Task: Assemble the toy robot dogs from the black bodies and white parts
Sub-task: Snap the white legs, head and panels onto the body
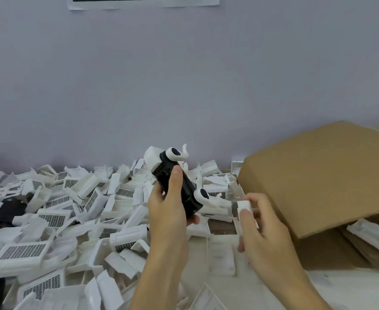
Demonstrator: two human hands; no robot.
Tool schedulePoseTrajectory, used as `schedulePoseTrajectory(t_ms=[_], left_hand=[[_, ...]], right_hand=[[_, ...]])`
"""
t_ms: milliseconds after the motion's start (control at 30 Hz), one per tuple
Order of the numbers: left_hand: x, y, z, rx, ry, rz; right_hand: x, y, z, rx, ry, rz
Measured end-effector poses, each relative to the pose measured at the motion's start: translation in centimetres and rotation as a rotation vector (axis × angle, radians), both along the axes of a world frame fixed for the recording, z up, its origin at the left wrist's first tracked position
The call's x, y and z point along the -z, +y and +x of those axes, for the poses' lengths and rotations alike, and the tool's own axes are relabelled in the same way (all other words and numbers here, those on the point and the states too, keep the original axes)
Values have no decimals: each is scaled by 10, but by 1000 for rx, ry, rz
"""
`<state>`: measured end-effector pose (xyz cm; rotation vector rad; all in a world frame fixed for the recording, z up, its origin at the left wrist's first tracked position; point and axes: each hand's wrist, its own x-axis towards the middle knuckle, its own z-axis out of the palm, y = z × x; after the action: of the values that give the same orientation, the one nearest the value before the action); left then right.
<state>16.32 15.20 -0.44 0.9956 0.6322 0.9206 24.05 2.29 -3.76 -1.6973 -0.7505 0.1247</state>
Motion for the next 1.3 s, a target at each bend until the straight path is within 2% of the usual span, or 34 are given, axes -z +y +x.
schedulePoseTrajectory(t_ms=[100,200,500,600,900,1067,1233,1300], left_hand=[[0,1,-1,-6,9,9],[2,-1,1,17,14,22],[10,-7,8,55,72,107],[8,-7,9,55,89,94],[-10,-23,2,59,219,139],[-3,-34,-2,6,293,269],[13,-35,-1,17,192,128],[11,-30,4,38,177,135]], right_hand=[[-4,0,4,-102,391,171],[-7,0,6,-147,542,274],[-1,-5,12,-291,538,239],[1,-5,14,-253,526,209],[-1,0,9,-226,715,290],[1,2,10,-166,652,216],[4,3,9,-134,567,108],[6,3,9,-109,517,64]])
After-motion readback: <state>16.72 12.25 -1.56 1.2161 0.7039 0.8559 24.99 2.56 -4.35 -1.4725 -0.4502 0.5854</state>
